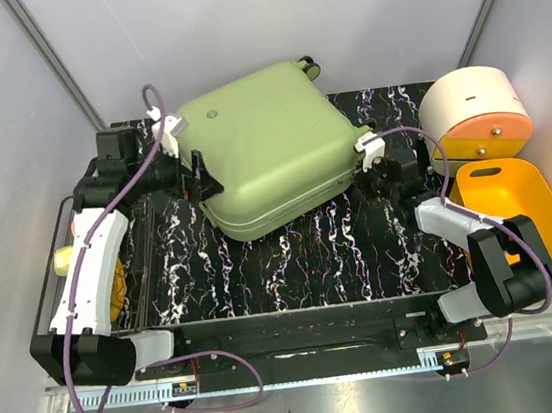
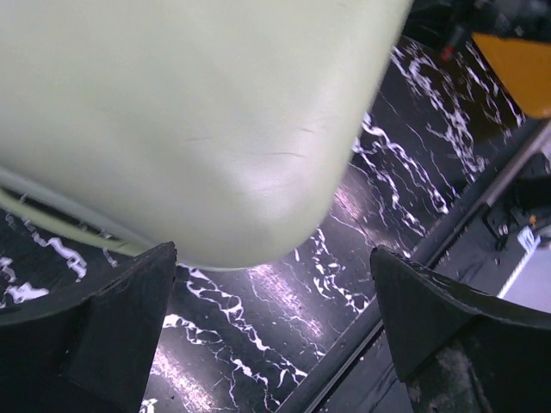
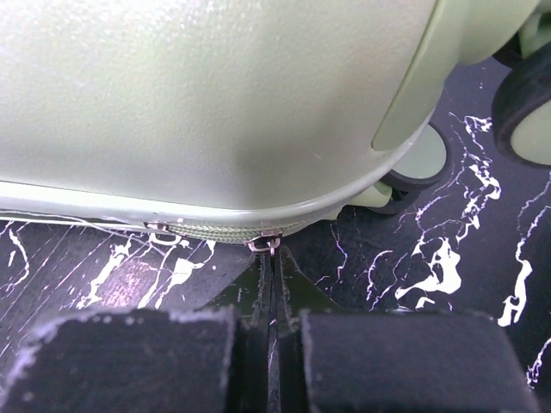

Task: Open, take out, and arrange the luggage

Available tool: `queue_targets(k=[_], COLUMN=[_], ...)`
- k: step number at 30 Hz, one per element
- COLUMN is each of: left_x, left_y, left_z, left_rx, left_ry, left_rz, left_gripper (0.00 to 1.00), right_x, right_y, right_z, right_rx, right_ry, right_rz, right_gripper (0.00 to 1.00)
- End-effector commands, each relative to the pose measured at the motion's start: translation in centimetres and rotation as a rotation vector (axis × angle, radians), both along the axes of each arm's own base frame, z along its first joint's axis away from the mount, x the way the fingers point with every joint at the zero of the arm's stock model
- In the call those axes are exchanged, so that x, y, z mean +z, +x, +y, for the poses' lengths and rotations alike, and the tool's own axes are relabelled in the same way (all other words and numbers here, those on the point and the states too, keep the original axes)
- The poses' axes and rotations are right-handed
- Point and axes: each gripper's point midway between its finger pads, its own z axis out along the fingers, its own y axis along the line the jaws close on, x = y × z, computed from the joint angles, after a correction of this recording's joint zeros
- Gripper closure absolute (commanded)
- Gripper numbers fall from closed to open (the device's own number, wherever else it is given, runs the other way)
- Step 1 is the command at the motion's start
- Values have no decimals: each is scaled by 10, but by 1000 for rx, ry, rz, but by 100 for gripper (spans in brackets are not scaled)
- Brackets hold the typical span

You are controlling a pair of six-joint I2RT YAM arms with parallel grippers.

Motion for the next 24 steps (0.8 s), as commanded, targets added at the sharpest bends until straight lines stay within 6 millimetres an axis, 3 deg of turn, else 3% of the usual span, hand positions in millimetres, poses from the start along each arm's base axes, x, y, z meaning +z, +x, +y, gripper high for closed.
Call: queue_targets(k=[1,4,5,8,11,14,17,20,24], left_x=[7,2,0,-2,-3,-17,-20,-4,3], left_y=[-28,-32,-36,-33,-47,-59,-44,-21,1], left_z=[-39,-48,-55,-59,-70,-81,-83,-83,-83], left_rx=[-208,-231,-256,-278,-369,-425,-392,-353,-396], left_ry=[25,76,94,139,134,184,260,297,396], left_rz=[-98,-117,-122,-152,-133,-132,-208,-310,-386], left_gripper=[1,1,1,1,1,1,3,3,1], right_x=[53,60,53,55,58,64,70,72,63], right_y=[28,28,27,26,21,15,7,6,10], right_z=[2,19,24,43,68,94,114,111,83], right_rx=[45,116,126,157,194,240,264,246,186], right_ry=[30,88,88,103,122,145,170,170,61], right_rz=[-165,-153,-120,-121,-114,-113,-103,-91,-140], right_gripper=[100,100,100,100,100,100,100,100,100])
